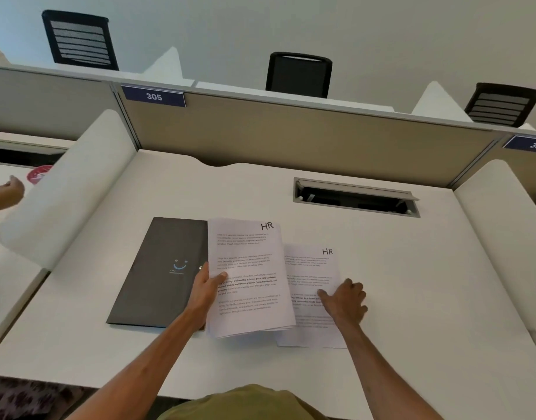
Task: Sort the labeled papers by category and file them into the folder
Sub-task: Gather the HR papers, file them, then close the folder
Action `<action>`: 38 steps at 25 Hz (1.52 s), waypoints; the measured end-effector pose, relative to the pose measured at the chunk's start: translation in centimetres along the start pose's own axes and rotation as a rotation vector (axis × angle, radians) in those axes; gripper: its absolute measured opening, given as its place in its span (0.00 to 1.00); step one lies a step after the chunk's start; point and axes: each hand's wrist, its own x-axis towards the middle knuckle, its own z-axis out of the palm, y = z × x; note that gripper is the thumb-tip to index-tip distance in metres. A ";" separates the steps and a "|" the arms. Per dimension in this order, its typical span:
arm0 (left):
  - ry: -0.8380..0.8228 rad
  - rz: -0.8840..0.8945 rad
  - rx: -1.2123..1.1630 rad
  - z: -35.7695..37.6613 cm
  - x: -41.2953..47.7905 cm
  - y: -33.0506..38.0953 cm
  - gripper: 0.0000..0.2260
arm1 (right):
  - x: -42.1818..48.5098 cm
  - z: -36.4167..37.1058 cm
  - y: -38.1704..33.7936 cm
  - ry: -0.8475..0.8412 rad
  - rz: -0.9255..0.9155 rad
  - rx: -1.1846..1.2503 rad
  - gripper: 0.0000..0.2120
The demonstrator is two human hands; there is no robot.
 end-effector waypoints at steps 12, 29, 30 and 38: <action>0.016 -0.003 0.005 0.3 1.0 -0.1 0.17 | 1.2 -0.4 1.2 -0.018 0.026 0.086 0.26; 0.047 0.005 0.007 -0.2 0.5 -0.3 0.18 | 4.2 -3.7 4.5 0.059 0.536 1.116 0.09; 0.045 0.004 0.006 -0.2 0.4 -0.4 0.19 | 4.3 -3.9 4.4 0.011 0.562 1.189 0.09; 0.002 0.016 0.019 0.6 -0.4 -0.2 0.17 | 2.0 -4.4 -0.2 -0.311 0.340 1.252 0.07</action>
